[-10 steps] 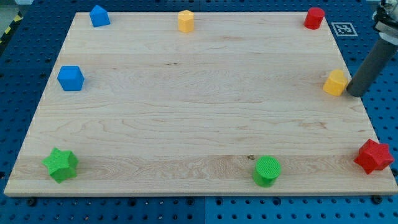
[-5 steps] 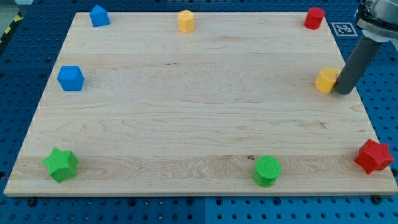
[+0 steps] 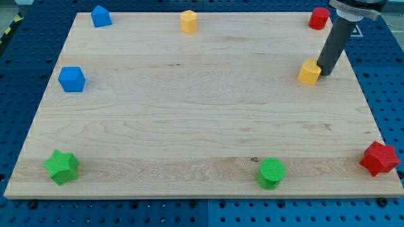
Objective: Move the yellow heart to the top left of the red star
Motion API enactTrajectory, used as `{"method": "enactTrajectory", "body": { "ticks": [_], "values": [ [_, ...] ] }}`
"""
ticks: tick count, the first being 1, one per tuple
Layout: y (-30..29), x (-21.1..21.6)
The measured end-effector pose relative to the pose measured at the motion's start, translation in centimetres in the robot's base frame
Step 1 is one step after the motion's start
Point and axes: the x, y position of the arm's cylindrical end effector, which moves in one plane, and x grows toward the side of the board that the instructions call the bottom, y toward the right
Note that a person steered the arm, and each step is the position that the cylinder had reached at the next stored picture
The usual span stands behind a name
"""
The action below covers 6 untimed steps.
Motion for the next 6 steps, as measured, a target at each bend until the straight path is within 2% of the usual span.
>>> {"method": "enactTrajectory", "body": {
  "ticks": [2, 5, 6],
  "values": [
    [-1.1, -1.1],
    [-0.2, 0.9],
    [-3.0, 1.2]
  ]
}}
